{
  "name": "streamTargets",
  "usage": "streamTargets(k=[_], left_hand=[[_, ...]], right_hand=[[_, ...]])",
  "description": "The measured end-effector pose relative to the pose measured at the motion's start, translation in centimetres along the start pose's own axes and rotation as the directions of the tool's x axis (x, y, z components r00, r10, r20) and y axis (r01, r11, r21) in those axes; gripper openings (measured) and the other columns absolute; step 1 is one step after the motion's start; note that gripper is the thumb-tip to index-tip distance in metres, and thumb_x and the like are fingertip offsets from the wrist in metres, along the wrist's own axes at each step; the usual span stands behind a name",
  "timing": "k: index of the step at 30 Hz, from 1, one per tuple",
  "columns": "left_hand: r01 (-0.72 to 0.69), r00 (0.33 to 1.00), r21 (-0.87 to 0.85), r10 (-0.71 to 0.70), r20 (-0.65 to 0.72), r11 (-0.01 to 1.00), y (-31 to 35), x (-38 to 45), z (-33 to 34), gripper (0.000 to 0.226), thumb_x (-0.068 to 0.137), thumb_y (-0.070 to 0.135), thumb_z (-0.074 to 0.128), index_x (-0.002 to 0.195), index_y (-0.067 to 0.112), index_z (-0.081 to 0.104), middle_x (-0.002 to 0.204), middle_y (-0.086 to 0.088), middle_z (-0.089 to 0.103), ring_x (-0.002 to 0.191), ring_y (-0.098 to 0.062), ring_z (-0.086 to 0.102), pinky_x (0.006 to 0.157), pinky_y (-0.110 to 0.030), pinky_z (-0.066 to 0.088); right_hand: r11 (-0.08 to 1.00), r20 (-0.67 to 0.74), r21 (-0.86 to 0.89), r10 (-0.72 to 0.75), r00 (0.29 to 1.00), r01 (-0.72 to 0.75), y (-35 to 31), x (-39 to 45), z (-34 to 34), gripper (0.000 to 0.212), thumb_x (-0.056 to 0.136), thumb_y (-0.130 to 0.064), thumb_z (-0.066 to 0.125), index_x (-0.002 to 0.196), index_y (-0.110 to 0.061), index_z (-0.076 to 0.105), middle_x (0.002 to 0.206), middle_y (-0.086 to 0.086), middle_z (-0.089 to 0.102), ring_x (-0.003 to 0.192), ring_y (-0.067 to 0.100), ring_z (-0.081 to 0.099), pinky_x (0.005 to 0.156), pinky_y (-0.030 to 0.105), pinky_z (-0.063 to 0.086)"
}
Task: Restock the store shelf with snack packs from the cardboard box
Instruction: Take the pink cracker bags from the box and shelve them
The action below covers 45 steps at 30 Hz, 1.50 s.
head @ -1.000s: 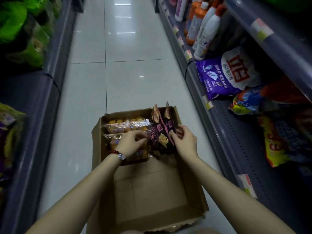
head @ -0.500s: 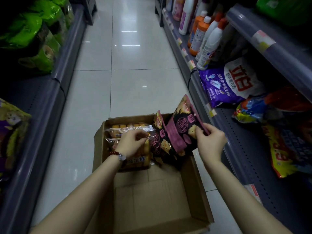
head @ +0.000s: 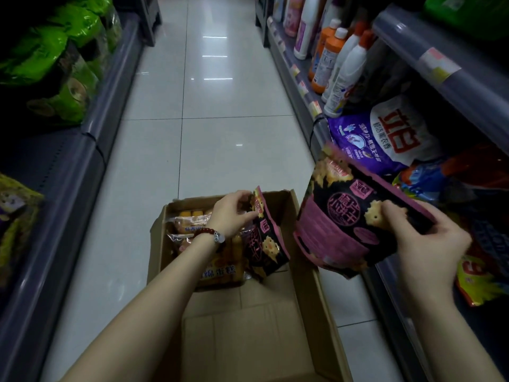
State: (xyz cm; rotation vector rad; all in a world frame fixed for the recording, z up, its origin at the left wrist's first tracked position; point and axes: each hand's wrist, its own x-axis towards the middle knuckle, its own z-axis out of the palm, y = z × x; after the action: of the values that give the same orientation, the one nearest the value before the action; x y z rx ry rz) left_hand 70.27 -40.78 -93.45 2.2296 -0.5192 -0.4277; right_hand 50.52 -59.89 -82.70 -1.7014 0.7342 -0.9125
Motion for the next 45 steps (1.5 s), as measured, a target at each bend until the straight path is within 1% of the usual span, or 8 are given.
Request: streamTargets(k=[6,11,16,22,27,35,41,45], left_hand=[[0.043,0.981,0.067,-0.055,0.186,0.997,0.0,2.4,0.6,0.071,0.081,0.03,0.07,0.142,0.019,0.037,0.139,-0.009,0.039,0.126,-0.025,0.042,0.103,-0.04,0.043],[-0.017,0.985,-0.015,0.02,0.17,1.0,-0.2,2.2,1.6,0.056,0.067,0.036,0.081,0.113,0.017,0.054,0.117,0.0,0.054,0.107,-0.016,0.052,0.088,-0.034,0.05],[-0.017,0.972,-0.09,0.038,0.231,0.996,-0.6,1.8,1.6,0.044,0.064,0.037,0.082,0.097,0.022,0.056,0.097,0.004,0.065,0.092,-0.013,0.062,0.069,-0.023,0.05],[-0.03,0.959,-0.222,0.091,0.267,0.975,0.1,1.2,1.0,0.024,0.063,0.033,0.083,0.081,0.023,0.072,0.083,0.003,0.073,0.084,-0.009,0.069,0.076,-0.031,0.058],[0.07,0.97,-0.452,0.046,0.239,0.889,2.2,0.7,-0.2,0.013,0.069,0.017,0.08,0.076,0.018,0.069,0.08,0.005,0.072,0.077,-0.004,0.068,0.064,-0.019,0.054],[0.21,0.977,-0.716,-0.171,0.127,0.666,8.8,-0.8,-7.6,0.03,0.059,0.028,0.081,0.078,0.011,0.066,0.081,-0.007,0.069,0.081,-0.025,0.065,0.076,-0.039,0.052],[0.286,0.941,-0.776,-0.316,0.117,0.562,16.4,-4.9,-18.5,0.027,0.065,0.035,0.076,0.069,0.012,0.062,0.06,0.002,0.065,0.064,-0.018,0.06,0.063,-0.028,0.049],[0.249,0.936,-0.791,-0.349,0.048,0.559,22.8,-7.5,-26.9,0.023,0.08,0.033,0.069,0.07,0.013,0.064,0.062,0.001,0.066,0.063,-0.017,0.061,0.063,-0.028,0.05]], right_hand=[[0.999,0.038,0.02,-0.027,0.999,0.026,1.1,-0.4,0.1,0.015,0.088,-0.018,0.067,0.102,-0.024,0.066,0.099,0.0,0.069,0.097,0.016,0.067,0.078,0.022,0.057],[0.99,0.025,0.132,0.046,0.999,-0.049,2.8,-1.3,0.2,0.037,0.088,-0.006,0.062,0.122,-0.014,0.052,0.11,-0.006,0.06,0.096,-0.007,0.062,0.076,0.008,0.05],[0.97,0.113,0.147,0.178,0.977,-0.194,5.3,-2.2,0.3,0.044,0.08,0.006,0.068,0.113,-0.021,0.054,0.109,-0.009,0.063,0.092,-0.01,0.064,0.076,0.006,0.049],[0.968,0.004,0.055,0.244,0.97,-0.243,6.2,-1.7,0.0,0.021,0.08,-0.004,0.074,0.082,-0.02,0.061,0.082,-0.002,0.064,0.064,-0.007,0.064,0.056,0.006,0.05],[0.935,-0.003,0.255,0.254,0.967,-0.245,4.5,0.1,0.6,0.021,0.082,-0.002,0.07,0.092,-0.02,0.064,0.084,-0.01,0.074,0.083,0.004,0.069,0.07,0.016,0.056],[0.941,0.045,0.247,0.226,0.973,-0.23,-5.8,5.2,2.1,0.018,0.083,-0.002,0.071,0.095,-0.014,0.064,0.094,-0.003,0.069,0.079,-0.001,0.068,0.07,0.016,0.053],[0.923,0.134,0.222,0.29,0.948,-0.314,-18.4,7.5,1.1,0.017,0.082,-0.011,0.074,0.096,-0.019,0.066,0.098,-0.002,0.072,0.088,0.007,0.071,0.07,0.019,0.056],[0.918,0.182,0.212,0.299,0.937,-0.334,-27.9,9.1,0.3,0.012,0.082,-0.009,0.073,0.087,-0.018,0.067,0.078,-0.012,0.075,0.075,0.002,0.07,0.064,0.018,0.054]])
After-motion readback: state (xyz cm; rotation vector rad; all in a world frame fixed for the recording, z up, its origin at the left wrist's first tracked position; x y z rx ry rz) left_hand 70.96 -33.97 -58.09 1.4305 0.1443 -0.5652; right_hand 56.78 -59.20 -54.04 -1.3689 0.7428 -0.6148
